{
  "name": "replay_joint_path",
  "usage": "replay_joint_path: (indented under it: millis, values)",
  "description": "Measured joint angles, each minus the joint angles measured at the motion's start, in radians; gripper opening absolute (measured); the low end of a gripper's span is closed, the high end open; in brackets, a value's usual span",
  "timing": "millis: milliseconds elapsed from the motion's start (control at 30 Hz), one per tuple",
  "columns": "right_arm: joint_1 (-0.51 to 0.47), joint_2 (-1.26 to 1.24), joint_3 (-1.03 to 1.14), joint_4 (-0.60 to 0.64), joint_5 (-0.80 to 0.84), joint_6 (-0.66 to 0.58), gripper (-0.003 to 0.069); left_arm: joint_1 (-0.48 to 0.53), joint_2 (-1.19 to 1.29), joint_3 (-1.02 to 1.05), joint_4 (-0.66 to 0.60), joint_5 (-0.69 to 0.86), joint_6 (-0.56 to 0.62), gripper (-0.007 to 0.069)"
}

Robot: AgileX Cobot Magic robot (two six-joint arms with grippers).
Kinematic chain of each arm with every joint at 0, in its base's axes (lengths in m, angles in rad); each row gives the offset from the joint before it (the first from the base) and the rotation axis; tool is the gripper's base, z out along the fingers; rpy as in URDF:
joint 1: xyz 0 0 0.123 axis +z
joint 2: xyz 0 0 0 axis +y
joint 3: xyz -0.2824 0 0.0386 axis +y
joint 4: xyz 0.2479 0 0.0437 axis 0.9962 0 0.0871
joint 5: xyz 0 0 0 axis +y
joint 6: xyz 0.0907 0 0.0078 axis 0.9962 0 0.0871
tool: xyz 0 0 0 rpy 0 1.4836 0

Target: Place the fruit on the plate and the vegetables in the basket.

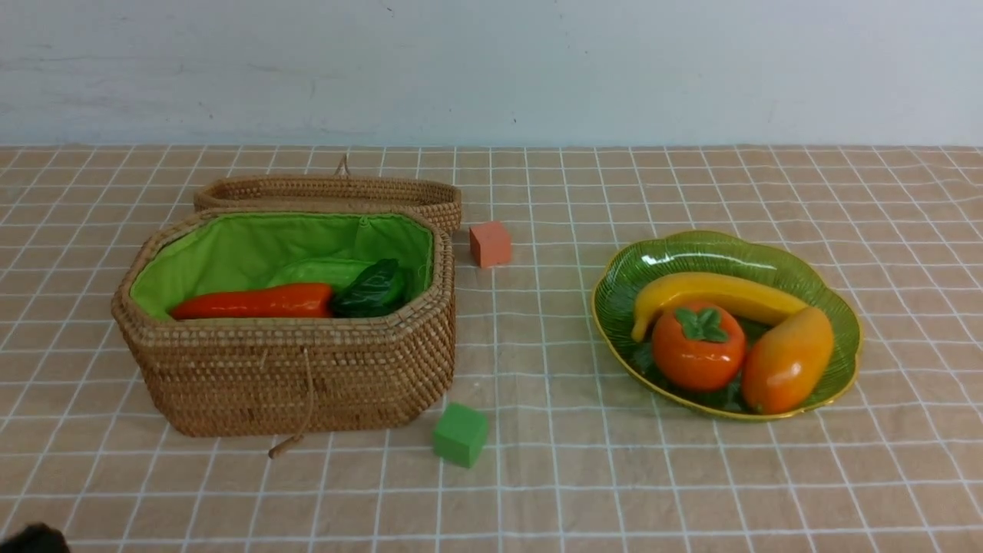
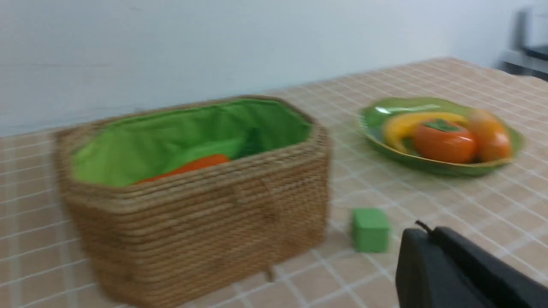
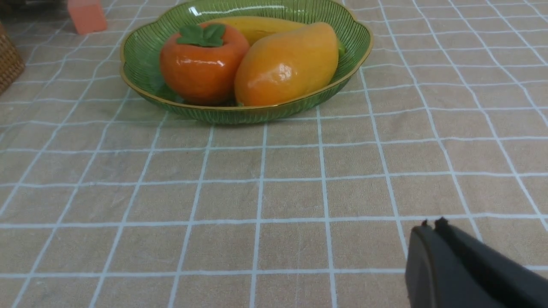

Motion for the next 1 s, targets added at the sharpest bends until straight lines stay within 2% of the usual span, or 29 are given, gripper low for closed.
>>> replay_joint_path:
  millis: [167,233,400,600,1000]
  values:
    - [0.000,0.000,0.000,0.000,0.000,0.000,0.0001,0.273,0.000,0.128,-0.087,-0.054,-0.006,-0.0013]
    - [0.000,0.000,0.000,0.000,0.000,0.000,0.0002,0.289,0.000,0.161,-0.118,-0.054,-0.008,-0.0013]
    - [0.000,0.000,0.000,0.000,-0.001,0.000,0.0008,0.300,0.000,0.188,-0.170,0.087,-0.071,-0.0013]
    - [0.000,0.000,0.000,0.000,-0.001,0.000,0.0015,0.302,0.000,0.188,-0.170,0.080,-0.171,-0.0013]
    - [0.000,0.000,0.000,0.000,-0.001,0.000,0.0029,0.302,0.000,0.189,-0.162,0.078,-0.182,-0.0013]
